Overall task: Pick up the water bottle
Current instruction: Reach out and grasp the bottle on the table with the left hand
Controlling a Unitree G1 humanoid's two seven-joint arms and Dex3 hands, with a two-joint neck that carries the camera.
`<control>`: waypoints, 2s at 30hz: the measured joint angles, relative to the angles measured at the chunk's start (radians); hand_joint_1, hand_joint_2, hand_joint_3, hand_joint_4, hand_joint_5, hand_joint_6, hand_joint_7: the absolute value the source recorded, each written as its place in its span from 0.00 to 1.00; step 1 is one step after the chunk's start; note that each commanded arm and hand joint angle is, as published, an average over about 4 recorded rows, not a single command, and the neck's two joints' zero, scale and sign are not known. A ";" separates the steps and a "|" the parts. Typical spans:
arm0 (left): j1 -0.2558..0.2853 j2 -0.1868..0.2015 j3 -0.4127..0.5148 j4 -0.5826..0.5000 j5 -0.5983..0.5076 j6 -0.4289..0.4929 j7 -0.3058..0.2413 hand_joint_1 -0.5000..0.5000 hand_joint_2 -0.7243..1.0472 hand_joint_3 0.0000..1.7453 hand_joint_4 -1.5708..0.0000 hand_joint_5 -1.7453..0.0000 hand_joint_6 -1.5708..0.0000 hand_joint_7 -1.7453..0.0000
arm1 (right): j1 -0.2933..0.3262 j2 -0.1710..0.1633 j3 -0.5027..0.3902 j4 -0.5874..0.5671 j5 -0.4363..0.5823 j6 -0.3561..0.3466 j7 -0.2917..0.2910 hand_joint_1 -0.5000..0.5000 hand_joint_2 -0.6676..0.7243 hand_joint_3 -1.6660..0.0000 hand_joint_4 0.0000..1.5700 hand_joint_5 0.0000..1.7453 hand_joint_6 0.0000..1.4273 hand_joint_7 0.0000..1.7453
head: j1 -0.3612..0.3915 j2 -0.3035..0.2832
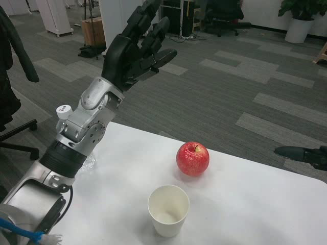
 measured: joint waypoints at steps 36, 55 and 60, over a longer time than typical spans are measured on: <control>0.254 -0.113 0.732 -0.366 0.133 0.236 -0.019 0.00 1.00 0.03 1.00 1.00 1.00 1.00 | 0.013 0.011 -0.012 0.155 0.030 -0.085 0.002 0.04 0.32 1.00 0.00 0.00 0.00 0.00 | 0.471 0.131; 0.347 0.050 0.896 -0.333 0.031 0.541 -0.176 0.00 1.00 0.05 1.00 1.00 1.00 1.00 | 0.012 0.011 -0.010 0.199 0.050 -0.115 0.002 0.04 0.30 1.00 0.00 0.00 0.00 0.00 | 0.509 0.159; 0.433 0.070 0.929 -0.310 -0.086 0.551 -0.191 0.00 0.95 0.05 1.00 1.00 1.00 1.00 | 0.010 0.012 -0.007 0.207 0.052 -0.116 0.002 0.04 0.32 1.00 0.00 0.00 0.00 0.00 | 0.544 0.151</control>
